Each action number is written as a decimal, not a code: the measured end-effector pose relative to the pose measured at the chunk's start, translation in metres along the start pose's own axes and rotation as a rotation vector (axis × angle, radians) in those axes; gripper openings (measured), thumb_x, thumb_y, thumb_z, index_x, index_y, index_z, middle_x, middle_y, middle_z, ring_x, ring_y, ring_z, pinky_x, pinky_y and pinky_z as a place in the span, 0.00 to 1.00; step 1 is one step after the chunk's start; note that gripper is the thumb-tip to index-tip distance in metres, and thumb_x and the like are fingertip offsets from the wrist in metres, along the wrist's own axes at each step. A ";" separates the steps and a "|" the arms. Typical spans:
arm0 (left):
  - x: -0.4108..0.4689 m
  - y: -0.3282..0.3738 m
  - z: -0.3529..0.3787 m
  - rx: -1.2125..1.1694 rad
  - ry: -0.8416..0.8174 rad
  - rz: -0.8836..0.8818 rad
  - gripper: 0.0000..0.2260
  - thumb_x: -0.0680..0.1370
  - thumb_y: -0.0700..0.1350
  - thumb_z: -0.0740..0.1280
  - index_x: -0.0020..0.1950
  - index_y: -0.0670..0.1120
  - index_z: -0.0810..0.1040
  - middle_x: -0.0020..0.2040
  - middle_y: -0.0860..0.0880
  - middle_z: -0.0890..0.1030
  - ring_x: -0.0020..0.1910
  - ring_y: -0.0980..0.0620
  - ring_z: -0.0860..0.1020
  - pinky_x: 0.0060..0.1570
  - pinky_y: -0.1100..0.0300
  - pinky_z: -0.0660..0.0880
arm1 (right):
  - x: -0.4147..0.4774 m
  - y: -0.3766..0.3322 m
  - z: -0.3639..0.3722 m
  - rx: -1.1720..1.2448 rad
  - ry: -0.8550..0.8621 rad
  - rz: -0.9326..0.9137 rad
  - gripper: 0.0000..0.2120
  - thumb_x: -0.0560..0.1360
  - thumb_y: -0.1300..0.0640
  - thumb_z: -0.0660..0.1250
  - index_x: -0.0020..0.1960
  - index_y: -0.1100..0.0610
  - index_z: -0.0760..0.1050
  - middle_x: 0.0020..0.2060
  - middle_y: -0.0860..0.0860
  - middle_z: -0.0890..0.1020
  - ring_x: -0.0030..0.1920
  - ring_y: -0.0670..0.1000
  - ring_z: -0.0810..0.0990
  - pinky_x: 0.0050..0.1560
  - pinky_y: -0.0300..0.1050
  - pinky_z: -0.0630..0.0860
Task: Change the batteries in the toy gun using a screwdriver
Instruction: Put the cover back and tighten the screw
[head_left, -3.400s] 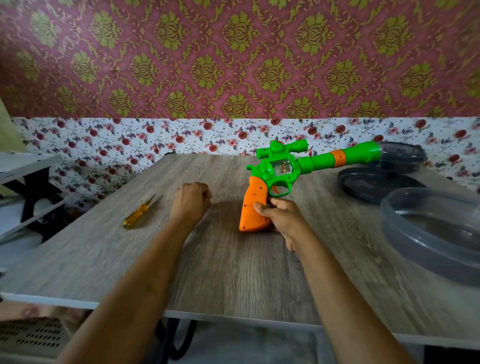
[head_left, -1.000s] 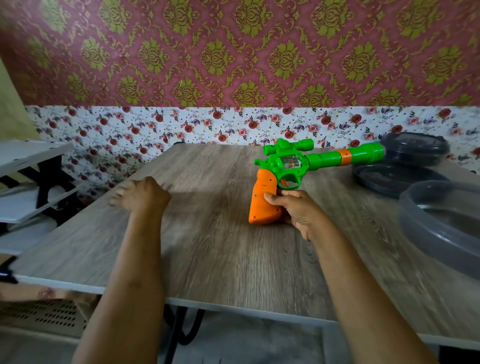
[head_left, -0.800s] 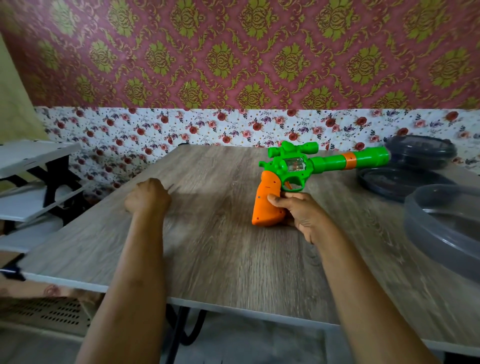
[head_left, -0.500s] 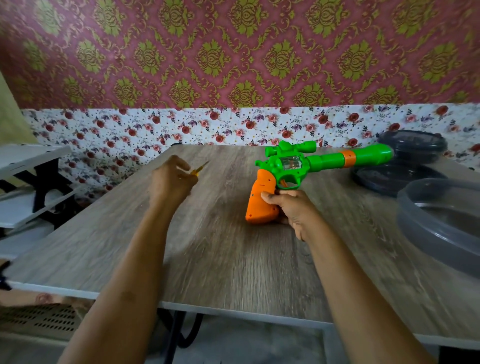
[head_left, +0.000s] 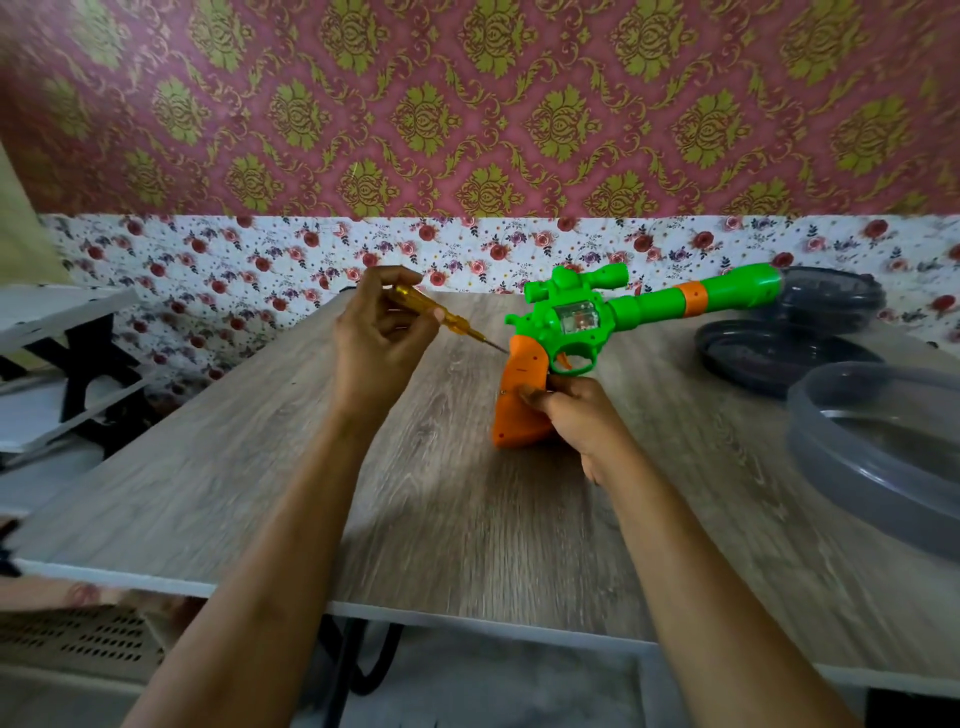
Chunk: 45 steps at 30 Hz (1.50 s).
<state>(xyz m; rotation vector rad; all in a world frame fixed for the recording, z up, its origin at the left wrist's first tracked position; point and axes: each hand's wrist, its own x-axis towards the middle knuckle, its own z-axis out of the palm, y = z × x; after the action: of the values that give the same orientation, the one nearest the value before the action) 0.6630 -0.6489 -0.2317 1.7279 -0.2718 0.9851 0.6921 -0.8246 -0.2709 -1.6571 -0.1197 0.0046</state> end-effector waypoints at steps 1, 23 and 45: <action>-0.002 0.002 0.002 -0.021 0.009 0.031 0.13 0.74 0.35 0.69 0.55 0.46 0.72 0.41 0.51 0.78 0.38 0.60 0.80 0.41 0.64 0.77 | 0.002 0.001 0.000 -0.030 0.021 -0.012 0.05 0.73 0.59 0.67 0.43 0.50 0.78 0.47 0.53 0.81 0.52 0.54 0.79 0.60 0.49 0.74; -0.048 0.017 0.019 0.188 0.005 0.331 0.16 0.75 0.44 0.66 0.60 0.50 0.65 0.47 0.48 0.81 0.44 0.54 0.82 0.44 0.52 0.81 | -0.007 -0.004 -0.003 -0.099 -0.018 -0.029 0.11 0.75 0.63 0.64 0.56 0.63 0.78 0.48 0.56 0.80 0.50 0.51 0.76 0.57 0.48 0.73; -0.044 0.014 0.018 0.185 0.011 0.341 0.16 0.75 0.42 0.65 0.60 0.48 0.65 0.46 0.52 0.79 0.44 0.56 0.81 0.46 0.55 0.81 | -0.010 -0.007 -0.005 -0.080 -0.039 -0.014 0.14 0.76 0.63 0.63 0.61 0.63 0.75 0.57 0.60 0.79 0.51 0.50 0.75 0.60 0.50 0.72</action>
<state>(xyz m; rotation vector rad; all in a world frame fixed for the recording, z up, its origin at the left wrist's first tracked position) 0.6349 -0.6828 -0.2554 1.8802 -0.4933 1.2994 0.6824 -0.8296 -0.2642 -1.7369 -0.1630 0.0220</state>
